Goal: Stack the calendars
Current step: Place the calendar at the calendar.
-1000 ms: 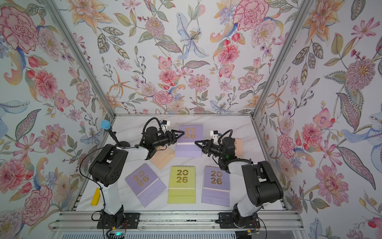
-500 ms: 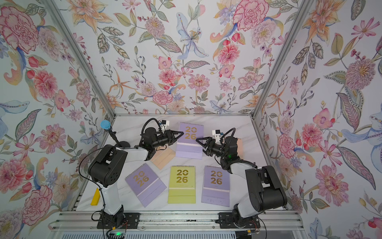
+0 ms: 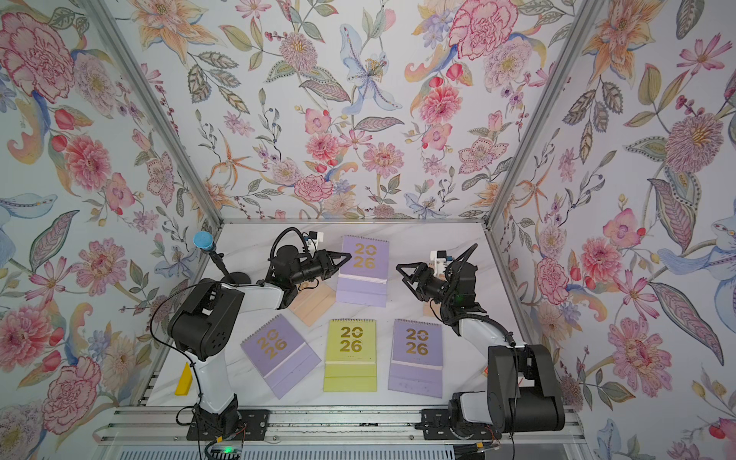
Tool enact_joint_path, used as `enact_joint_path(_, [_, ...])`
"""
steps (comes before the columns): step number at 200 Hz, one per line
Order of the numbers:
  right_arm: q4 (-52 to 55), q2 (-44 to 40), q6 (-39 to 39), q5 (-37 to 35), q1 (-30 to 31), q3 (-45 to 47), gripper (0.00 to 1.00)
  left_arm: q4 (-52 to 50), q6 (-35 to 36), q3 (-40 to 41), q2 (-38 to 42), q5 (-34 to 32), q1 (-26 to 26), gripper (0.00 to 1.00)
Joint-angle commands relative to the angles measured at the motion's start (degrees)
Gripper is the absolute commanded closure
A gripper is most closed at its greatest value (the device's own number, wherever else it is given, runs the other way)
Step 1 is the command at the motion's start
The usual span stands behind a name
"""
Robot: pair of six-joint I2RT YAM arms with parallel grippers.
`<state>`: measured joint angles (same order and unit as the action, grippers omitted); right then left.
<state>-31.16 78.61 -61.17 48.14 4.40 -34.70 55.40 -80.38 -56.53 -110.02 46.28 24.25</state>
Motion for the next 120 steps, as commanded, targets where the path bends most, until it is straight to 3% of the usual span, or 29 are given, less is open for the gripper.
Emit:
enact_joint_path(1, [-2.2,2.4,1.1,-0.2,0.1,-1.1,0.20,4.4,-0.5,0.8,3.6,0.3,-0.4,1.00])
enact_joint_path(86, [-14.9,14.0,-3.1,-0.2,5.9,-6.8,0.27,5.7,-1.3,2.3,3.9,0.4,-0.4,1.00])
enact_joint_path(120, [-21.9,17.7,-6.8,0.4,7.7,-7.7,0.39,6.3,-1.9,2.8,3.9,0.6,-0.6,1.00])
